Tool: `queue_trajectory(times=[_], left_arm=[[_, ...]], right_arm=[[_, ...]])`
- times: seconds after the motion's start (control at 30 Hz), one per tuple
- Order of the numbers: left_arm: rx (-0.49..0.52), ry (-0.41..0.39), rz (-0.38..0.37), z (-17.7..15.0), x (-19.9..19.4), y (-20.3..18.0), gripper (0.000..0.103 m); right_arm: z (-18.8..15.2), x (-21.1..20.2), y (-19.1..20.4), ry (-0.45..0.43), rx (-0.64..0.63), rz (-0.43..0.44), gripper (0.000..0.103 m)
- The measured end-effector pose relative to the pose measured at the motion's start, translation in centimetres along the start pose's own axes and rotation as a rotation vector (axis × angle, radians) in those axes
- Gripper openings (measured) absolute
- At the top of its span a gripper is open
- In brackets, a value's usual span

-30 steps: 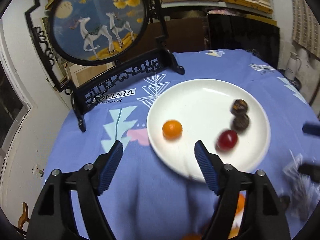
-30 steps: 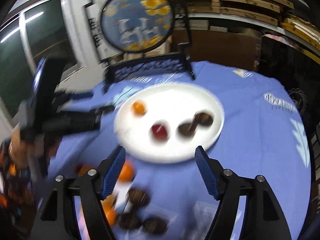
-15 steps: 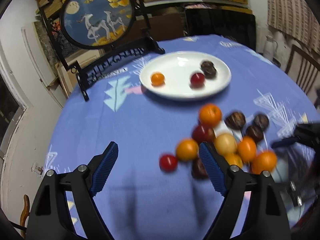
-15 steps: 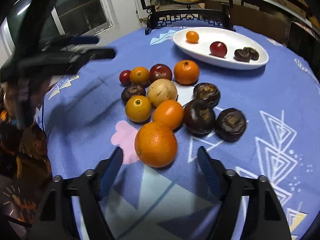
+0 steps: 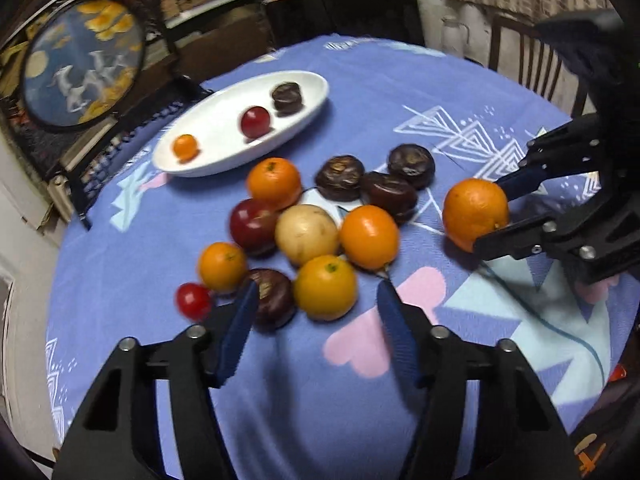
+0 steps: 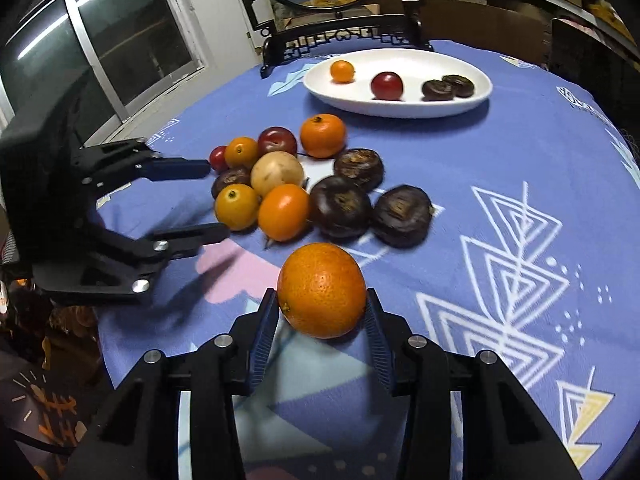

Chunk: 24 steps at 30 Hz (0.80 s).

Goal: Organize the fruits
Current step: 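Grasp yellow tomato with left tool while right tool grasps an orange, then place yellow tomato on plate with left tool while right tool places orange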

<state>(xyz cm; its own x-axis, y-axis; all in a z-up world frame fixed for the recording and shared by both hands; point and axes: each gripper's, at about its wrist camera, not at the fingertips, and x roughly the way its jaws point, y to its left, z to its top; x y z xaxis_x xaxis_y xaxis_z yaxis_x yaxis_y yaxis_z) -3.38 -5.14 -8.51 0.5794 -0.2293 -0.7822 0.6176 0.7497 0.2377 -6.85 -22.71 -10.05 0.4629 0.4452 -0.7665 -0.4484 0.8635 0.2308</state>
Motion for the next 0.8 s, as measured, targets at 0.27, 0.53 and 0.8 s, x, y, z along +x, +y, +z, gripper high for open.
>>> queue_trajectory(times=[0.27, 0.53, 0.8], left_arm=[[0.032, 0.018, -0.004, 0.3, 1.3, -0.4, 0.036], [-0.05, -0.017, -0.034, -0.3, -1.1, 1.2, 0.036], [-0.165, -0.044, 0.033, 1.2, -2.7, 4.7, 0.036]], right_arm=[[-0.3, 0.0, -0.5, -0.007, 0.012, 0.016, 0.044], [-0.4, -0.3, -0.2, -0.013, 0.008, 0.013, 0.044], [1.5, -1.7, 1.1, -0.049, -0.05, -0.006, 0.043]])
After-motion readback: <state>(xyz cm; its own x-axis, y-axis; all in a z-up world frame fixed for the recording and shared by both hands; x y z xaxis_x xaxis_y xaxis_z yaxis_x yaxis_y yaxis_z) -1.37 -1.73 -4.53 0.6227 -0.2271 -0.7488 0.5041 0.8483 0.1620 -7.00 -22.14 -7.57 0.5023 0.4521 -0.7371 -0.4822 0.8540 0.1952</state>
